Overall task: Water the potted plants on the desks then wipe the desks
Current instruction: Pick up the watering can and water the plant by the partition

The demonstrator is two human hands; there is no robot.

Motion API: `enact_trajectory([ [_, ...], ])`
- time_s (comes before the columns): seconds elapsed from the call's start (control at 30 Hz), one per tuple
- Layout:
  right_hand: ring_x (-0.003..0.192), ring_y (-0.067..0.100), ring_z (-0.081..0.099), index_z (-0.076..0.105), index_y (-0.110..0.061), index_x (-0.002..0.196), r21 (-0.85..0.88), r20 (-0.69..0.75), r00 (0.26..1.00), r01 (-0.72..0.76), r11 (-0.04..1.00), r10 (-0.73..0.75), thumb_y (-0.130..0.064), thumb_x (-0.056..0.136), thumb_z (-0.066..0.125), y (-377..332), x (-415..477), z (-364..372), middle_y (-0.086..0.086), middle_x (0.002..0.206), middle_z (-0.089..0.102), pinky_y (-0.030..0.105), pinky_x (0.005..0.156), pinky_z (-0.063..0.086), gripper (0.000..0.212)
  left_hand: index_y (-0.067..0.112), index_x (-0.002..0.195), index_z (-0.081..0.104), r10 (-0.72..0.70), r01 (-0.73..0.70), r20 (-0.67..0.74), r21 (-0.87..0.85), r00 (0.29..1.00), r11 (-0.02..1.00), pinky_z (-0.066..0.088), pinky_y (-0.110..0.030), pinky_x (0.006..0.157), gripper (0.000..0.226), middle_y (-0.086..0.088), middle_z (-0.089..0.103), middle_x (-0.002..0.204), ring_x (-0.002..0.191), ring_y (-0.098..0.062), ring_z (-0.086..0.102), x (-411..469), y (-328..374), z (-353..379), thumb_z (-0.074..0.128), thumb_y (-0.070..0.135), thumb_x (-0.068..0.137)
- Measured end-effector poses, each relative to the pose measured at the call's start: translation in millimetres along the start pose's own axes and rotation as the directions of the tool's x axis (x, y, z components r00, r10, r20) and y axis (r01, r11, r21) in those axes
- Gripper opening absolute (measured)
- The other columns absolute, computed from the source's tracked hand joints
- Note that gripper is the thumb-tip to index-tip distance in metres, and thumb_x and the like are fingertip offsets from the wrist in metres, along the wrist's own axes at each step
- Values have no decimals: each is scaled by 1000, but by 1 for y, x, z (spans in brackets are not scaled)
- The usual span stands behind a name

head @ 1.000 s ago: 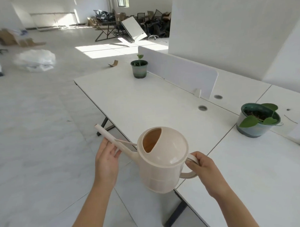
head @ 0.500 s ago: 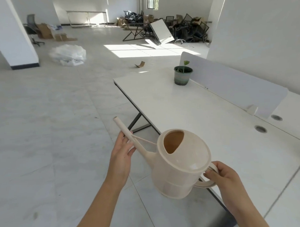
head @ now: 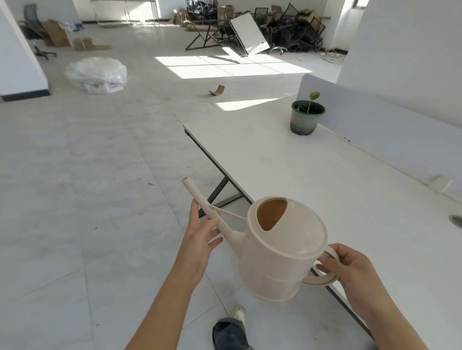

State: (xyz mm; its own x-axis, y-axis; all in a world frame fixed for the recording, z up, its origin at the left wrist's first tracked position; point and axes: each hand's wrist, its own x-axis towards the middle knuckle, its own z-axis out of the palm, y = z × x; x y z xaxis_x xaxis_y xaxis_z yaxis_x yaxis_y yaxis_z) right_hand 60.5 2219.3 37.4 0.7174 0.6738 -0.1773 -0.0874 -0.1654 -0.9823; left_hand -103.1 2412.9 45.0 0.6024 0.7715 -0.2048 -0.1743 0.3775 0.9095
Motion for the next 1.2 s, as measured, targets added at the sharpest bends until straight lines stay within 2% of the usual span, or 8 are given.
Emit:
enact_trajectory([
  [0.13, 68, 21, 51, 66, -6, 63, -8, 8, 1000, 8, 1000, -8, 9, 79, 55, 6, 70, 7, 3, 60, 61, 37, 75, 41, 25, 56, 126, 19, -17, 18, -6, 63, 1000, 998, 43, -43, 98, 60, 1, 60, 119, 111, -25, 56, 69, 6, 1, 45, 12, 94],
  [0.27, 67, 19, 51, 67, -7, 64, -19, 35, 999, 11, 1000, -10, 8, 78, 57, -3, 149, 16, 2, 59, 59, 32, 74, 42, 23, 55, 123, 18, -9, 10, -8, 95, 1000, 995, 41, -45, 102, 60, 3, 66, 107, 109, -27, 58, 149, 21, 12, 46, 11, 93],
  [0.4, 66, 16, 52, 68, -10, 64, 20, 18, 999, 28, 999, -29, 9, 78, 58, -25, 218, 24, -4, 58, 63, 33, 75, 38, 25, 52, 120, 27, 40, -40, -7, 59, 999, 997, 50, -32, 80, 55, 2, 60, 93, 87, -20, 57, 224, 36, 31, 44, 7, 93],
  [0.63, 53, 2, 51, 65, -16, 64, 66, -66, 998, -2, 998, 6, -5, 70, 67, -53, 298, 11, -10, 51, 62, 26, 64, 35, 13, 46, 141, 22, -15, 12, 34, 64, 999, 998, 44, -33, 85, 63, -5, 50, 135, 88, -19, 58, 328, 40, 70, 46, 12, 93],
  [0.87, 49, -5, 48, 63, -17, 69, 67, -258, 966, -5, 998, 22, 5, 81, 57, -60, 347, -9, -16, 47, 59, 6, 51, 37, 26, 40, 142, 27, -75, 71, 177, 24, 981, 997, 43, -34, 85, 61, -3, 53, 119, 90, -22, 56, 419, 30, 122, 45, 10, 91],
  [1.0, 48, -4, 46, 61, -18, 69, 79, -441, 896, -8, 997, 43, 3, 82, 57, -65, 363, -5, -17, 46, 57, 7, 49, 35, 25, 16, 140, 37, -147, 143, 281, 37, 948, 989, 40, -36, 92, 49, -8, 55, 111, 95, -25, 52, 468, 17, 147, 44, 9, 92],
  [1.1, 51, 0, 46, 61, -16, 69, 75, -586, 808, -20, 997, 60, 2, 82, 57, -69, 375, 6, -16, 47, 57, 21, 57, 35, 23, 7, 105, 57, -170, 167, 410, 43, 896, 985, 43, -34, 84, 25, -10, 49, 99, 94, -28, 46, 497, 13, 166, 40, 0, 89],
  [1.2, 60, 16, 44, 61, -13, 67, 75, -716, 692, -53, 996, 91, 0, 82, 58, -74, 388, 21, -14, 47, 55, 28, 61, 33, 20, 8, 95, 58, -253, 217, 523, 130, 814, 967, 42, -34, 83, 23, -11, 45, 96, 92, -28, 43, 531, 15, 181, 38, -2, 87],
])
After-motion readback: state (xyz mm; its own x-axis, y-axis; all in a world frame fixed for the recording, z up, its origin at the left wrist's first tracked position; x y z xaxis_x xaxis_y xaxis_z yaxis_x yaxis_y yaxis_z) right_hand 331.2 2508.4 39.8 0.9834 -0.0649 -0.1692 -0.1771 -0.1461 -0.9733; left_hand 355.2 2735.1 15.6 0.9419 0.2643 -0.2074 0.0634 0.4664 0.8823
